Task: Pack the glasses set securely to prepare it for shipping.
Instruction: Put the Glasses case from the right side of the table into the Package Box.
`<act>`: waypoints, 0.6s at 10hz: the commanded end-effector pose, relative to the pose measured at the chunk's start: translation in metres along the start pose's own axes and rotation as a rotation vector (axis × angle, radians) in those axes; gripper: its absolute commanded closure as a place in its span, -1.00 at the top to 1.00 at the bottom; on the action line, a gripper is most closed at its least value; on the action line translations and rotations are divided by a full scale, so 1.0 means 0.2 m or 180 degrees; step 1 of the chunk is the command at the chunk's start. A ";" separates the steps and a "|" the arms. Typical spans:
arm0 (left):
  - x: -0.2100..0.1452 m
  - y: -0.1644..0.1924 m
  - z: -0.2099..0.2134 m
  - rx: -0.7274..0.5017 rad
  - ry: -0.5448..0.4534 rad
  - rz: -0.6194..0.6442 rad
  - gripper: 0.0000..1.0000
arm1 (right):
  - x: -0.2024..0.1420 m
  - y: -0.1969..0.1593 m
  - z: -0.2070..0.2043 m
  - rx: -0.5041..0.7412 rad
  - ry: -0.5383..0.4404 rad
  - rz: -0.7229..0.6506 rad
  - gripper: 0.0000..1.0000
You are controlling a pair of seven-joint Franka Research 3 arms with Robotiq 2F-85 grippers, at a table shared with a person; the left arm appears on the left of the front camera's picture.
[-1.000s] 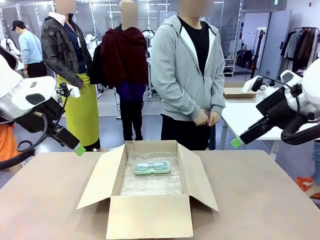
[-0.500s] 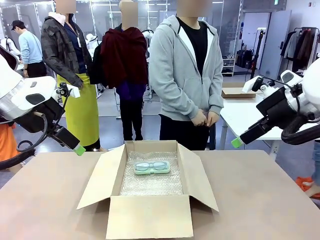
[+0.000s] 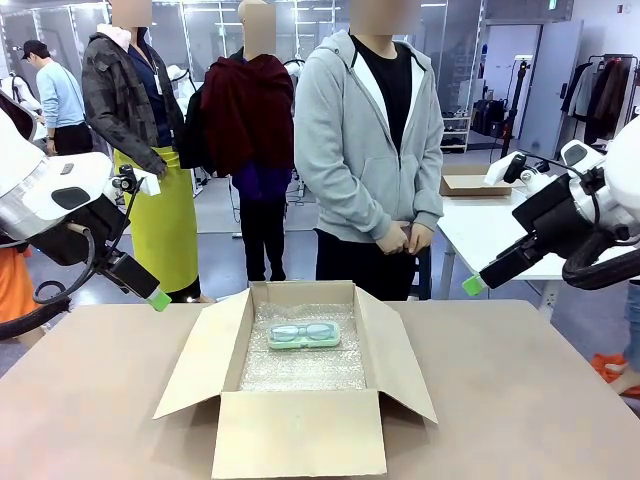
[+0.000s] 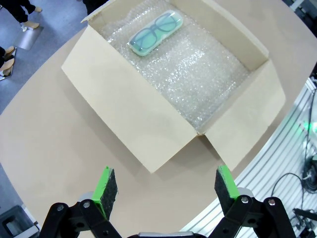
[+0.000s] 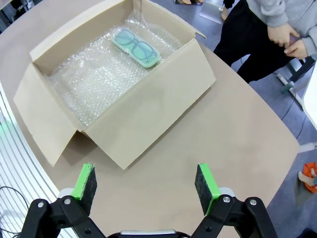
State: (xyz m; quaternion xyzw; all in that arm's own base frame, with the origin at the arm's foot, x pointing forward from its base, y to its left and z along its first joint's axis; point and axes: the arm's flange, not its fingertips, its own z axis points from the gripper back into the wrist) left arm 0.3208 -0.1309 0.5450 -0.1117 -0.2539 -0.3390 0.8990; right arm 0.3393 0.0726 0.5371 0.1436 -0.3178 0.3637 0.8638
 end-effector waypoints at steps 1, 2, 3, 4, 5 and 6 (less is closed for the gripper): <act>0.00 0.01 0.00 -0.0016 -0.0041 -0.0006 1.00 | 0.01 0.01 0.00 -0.0026 -0.0015 -0.0035 1.00; 0.00 0.01 0.00 -0.0016 -0.0041 -0.0006 1.00 | 0.01 0.01 0.00 -0.0026 -0.0015 -0.0035 1.00; 0.00 0.01 0.00 -0.0016 -0.0041 -0.0006 1.00 | 0.01 0.01 0.00 -0.0026 -0.0015 -0.0035 1.00; 0.00 0.01 0.00 -0.0016 -0.0041 -0.0006 1.00 | 0.01 0.01 0.00 -0.0026 -0.0015 -0.0035 1.00; 0.00 0.01 0.00 -0.0016 -0.0041 -0.0006 1.00 | 0.01 0.01 0.00 -0.0026 -0.0015 -0.0035 1.00; 0.00 0.01 0.00 -0.0016 -0.0041 -0.0006 1.00 | 0.01 0.01 0.00 -0.0026 -0.0015 -0.0035 1.00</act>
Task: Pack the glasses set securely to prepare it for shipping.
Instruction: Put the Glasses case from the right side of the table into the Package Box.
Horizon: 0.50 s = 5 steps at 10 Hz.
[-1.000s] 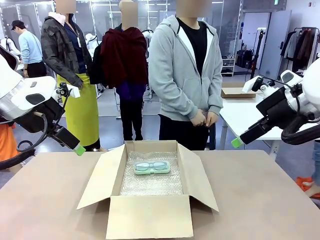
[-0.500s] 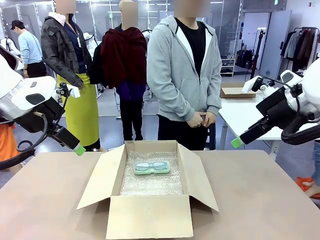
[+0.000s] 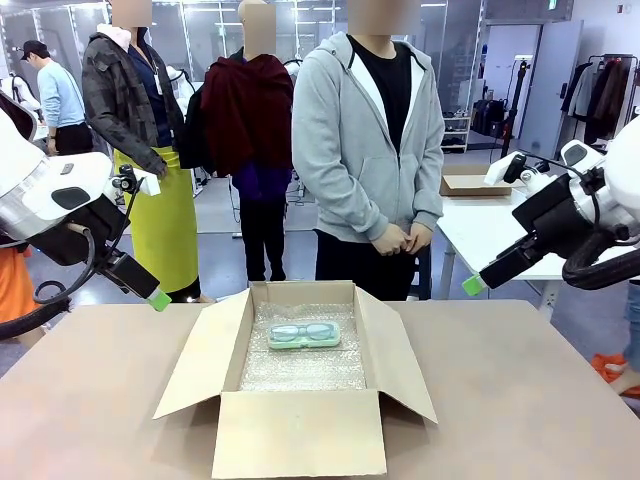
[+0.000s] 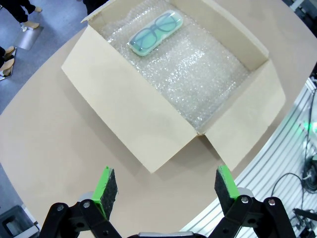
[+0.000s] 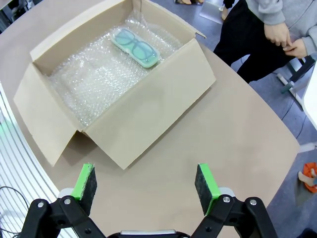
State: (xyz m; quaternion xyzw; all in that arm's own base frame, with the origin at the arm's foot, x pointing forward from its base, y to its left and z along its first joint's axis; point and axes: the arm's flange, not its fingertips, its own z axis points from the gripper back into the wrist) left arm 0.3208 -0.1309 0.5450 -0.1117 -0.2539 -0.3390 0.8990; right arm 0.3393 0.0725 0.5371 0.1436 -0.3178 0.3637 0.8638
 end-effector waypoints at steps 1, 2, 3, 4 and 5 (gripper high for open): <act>0.00 0.01 0.00 -0.0016 -0.0041 -0.0006 1.00 | 0.01 0.01 0.00 -0.0027 -0.0015 -0.0035 1.00; 0.00 0.01 0.00 -0.0016 -0.0041 -0.0006 1.00 | 0.01 0.01 0.00 -0.0027 -0.0015 -0.0035 1.00; 0.00 0.01 0.00 -0.0016 -0.0041 -0.0006 1.00 | 0.01 0.01 0.00 -0.0027 -0.0015 -0.0035 1.00; 0.00 0.01 0.00 -0.0016 -0.0041 -0.0006 1.00 | 0.01 0.01 0.00 -0.0027 -0.0015 -0.0035 1.00; 0.00 0.01 0.00 -0.0016 -0.0041 -0.0006 1.00 | 0.01 0.01 0.00 -0.0027 -0.0015 -0.0035 1.00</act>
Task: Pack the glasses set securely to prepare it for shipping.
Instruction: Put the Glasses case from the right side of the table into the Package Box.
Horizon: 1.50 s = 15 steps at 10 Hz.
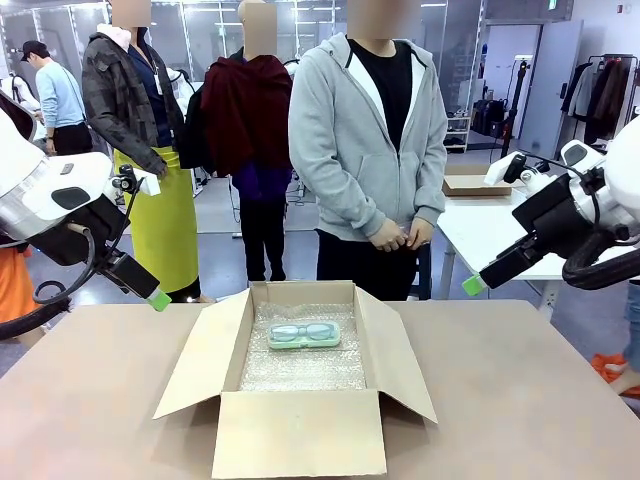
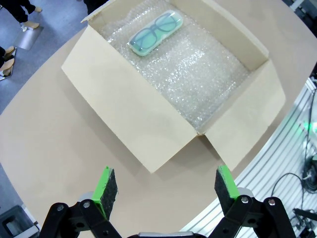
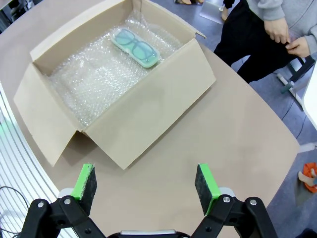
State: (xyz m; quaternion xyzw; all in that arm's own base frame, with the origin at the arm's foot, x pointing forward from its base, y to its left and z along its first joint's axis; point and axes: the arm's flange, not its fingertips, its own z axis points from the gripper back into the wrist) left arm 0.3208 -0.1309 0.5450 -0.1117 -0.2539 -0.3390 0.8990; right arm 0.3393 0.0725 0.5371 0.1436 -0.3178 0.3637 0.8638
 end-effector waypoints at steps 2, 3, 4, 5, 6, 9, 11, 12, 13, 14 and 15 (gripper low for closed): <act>0.00 0.01 0.00 -0.0016 -0.0041 -0.0006 1.00 | 0.01 0.01 0.00 -0.0027 -0.0015 -0.0035 1.00; 0.00 0.01 0.00 -0.0016 -0.0041 -0.0006 1.00 | 0.01 0.01 0.00 -0.0027 -0.0015 -0.0035 1.00; 0.00 0.01 0.00 -0.0016 -0.0041 -0.0006 1.00 | 0.01 0.01 0.00 -0.0027 -0.0015 -0.0035 1.00; 0.00 0.01 0.00 -0.0016 -0.0041 -0.0006 1.00 | 0.01 0.01 0.00 -0.0027 -0.0015 -0.0035 1.00; 0.00 0.01 0.00 -0.0016 -0.0041 -0.0006 1.00 | 0.01 0.01 0.00 -0.0027 -0.0015 -0.0035 1.00; 0.00 0.01 0.00 -0.0016 -0.0041 -0.0006 1.00 | 0.01 0.01 0.00 -0.0027 -0.0015 -0.0035 1.00; 0.00 0.01 0.00 -0.0016 -0.0041 -0.0006 1.00 | 0.01 0.01 0.00 -0.0027 -0.0015 -0.0035 1.00; 0.00 0.01 0.00 -0.0016 -0.0041 -0.0006 1.00 | 0.01 0.01 0.00 -0.0027 -0.0015 -0.0035 1.00; 0.00 0.01 0.00 -0.0016 -0.0041 -0.0006 1.00 | 0.01 0.01 0.00 -0.0027 -0.0015 -0.0035 1.00; 0.00 0.01 0.00 -0.0016 -0.0041 -0.0006 1.00 | 0.01 0.01 0.00 -0.0027 -0.0015 -0.0035 1.00; 0.00 0.01 0.00 -0.0016 -0.0041 -0.0006 1.00 | 0.01 0.01 0.00 -0.0027 -0.0015 -0.0035 1.00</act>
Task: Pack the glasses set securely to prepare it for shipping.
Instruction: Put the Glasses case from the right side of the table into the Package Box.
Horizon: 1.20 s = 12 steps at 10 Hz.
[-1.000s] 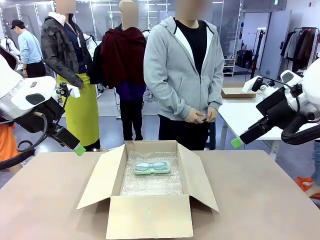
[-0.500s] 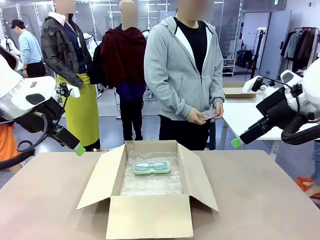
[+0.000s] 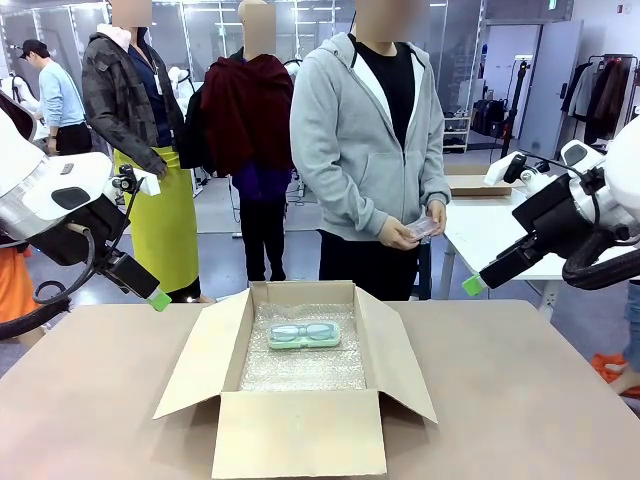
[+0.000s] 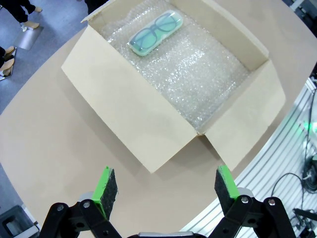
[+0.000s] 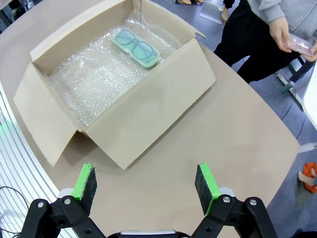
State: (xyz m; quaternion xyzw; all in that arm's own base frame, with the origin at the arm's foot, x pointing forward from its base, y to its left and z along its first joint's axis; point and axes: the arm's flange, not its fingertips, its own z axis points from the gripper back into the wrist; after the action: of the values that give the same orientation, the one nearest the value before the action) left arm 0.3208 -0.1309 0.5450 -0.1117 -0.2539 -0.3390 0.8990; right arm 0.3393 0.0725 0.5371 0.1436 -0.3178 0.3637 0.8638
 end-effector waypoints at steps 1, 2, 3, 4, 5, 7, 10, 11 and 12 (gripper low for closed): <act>0.00 0.01 0.00 -0.0016 -0.0041 -0.0006 1.00 | 0.01 0.01 0.00 -0.0027 -0.0015 -0.0035 1.00; 0.00 0.01 0.00 -0.0016 -0.0041 -0.0006 1.00 | 0.01 0.01 0.00 -0.0027 -0.0015 -0.0035 1.00; 0.00 0.01 0.00 -0.0016 -0.0041 -0.0006 1.00 | 0.01 0.01 0.00 -0.0027 -0.0015 -0.0035 1.00; 0.00 0.01 0.00 -0.0016 -0.0041 -0.0006 1.00 | 0.01 0.01 0.00 -0.0027 -0.0015 -0.0035 1.00; 0.00 0.01 0.00 -0.0016 -0.0041 -0.0006 1.00 | 0.01 0.01 0.00 -0.0027 -0.0015 -0.0035 1.00; 0.00 0.01 0.00 -0.0016 -0.0041 -0.0006 1.00 | 0.01 0.01 0.00 -0.0027 -0.0015 -0.0035 1.00; 0.00 0.01 0.00 -0.0016 -0.0041 -0.0006 1.00 | 0.01 0.01 0.00 -0.0027 -0.0015 -0.0035 1.00; 0.00 0.01 0.00 -0.0016 -0.0041 -0.0006 1.00 | 0.01 0.01 0.00 -0.0027 -0.0015 -0.0035 1.00; 0.00 0.01 0.00 -0.0016 -0.0041 -0.0006 1.00 | 0.01 0.01 0.00 -0.0027 -0.0015 -0.0035 1.00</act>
State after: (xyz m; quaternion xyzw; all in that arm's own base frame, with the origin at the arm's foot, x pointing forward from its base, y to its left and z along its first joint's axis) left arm 0.3208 -0.1309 0.5450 -0.1117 -0.2539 -0.3390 0.8990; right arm 0.3393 0.0725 0.5371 0.1436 -0.3178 0.3637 0.8638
